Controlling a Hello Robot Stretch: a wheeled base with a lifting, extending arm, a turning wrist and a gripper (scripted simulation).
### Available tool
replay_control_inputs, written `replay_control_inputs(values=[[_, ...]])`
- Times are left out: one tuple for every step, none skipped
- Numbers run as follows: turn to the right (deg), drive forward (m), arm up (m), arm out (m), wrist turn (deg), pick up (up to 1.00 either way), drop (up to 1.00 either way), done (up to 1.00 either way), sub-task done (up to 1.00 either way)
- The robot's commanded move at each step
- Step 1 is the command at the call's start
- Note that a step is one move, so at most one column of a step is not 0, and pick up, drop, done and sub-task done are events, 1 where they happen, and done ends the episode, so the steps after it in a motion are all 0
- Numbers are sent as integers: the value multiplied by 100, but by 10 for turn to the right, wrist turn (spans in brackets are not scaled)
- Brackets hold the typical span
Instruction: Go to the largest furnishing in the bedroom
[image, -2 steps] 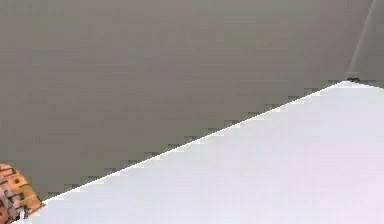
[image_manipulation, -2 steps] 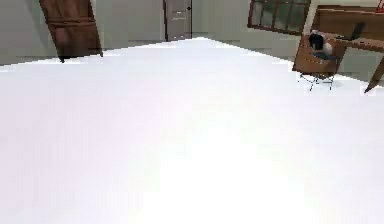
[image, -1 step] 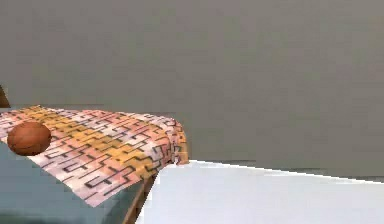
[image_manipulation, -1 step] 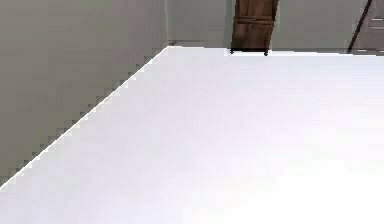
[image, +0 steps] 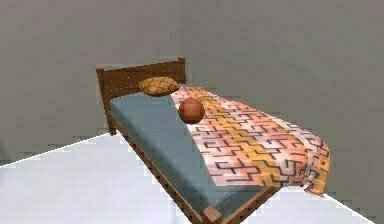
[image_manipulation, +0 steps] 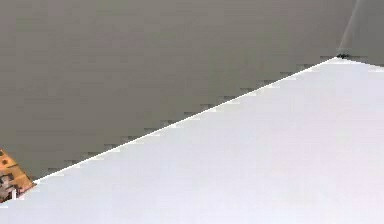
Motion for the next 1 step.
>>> replay_control_inputs(values=[[0,0,0,0,0,0,0,100,0]])
